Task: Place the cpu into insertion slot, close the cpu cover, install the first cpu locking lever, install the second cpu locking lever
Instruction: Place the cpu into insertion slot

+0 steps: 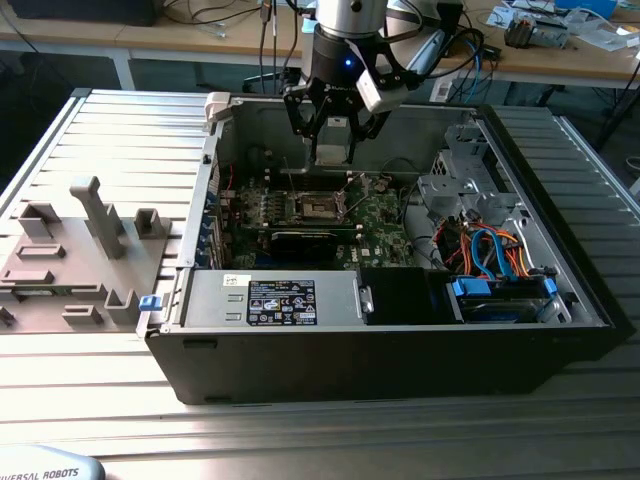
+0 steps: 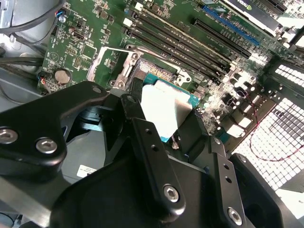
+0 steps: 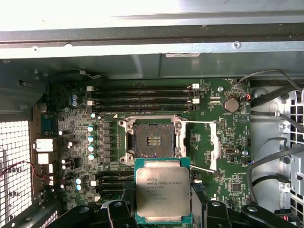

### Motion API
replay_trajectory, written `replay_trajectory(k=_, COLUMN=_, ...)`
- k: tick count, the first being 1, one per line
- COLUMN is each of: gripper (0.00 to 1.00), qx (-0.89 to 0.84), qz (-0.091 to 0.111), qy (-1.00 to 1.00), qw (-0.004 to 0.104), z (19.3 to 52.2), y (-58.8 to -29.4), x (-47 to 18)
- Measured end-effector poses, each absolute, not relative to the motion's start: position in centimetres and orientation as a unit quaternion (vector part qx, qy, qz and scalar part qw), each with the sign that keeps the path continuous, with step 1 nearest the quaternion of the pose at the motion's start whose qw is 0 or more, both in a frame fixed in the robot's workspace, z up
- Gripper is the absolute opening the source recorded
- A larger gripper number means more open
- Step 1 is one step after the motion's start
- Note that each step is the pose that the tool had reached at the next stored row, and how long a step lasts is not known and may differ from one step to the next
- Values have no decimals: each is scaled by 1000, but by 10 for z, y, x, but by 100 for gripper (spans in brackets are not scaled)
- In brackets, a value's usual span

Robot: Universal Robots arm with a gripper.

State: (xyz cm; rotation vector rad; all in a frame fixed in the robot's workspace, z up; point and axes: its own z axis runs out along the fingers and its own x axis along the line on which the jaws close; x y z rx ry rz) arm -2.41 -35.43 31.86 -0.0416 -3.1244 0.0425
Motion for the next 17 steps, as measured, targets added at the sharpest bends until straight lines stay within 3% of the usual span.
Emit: replay_trajectory(k=17, gripper=55, qx=-30, qz=15, qy=-999, qw=9, z=318, y=-354, x=-24)
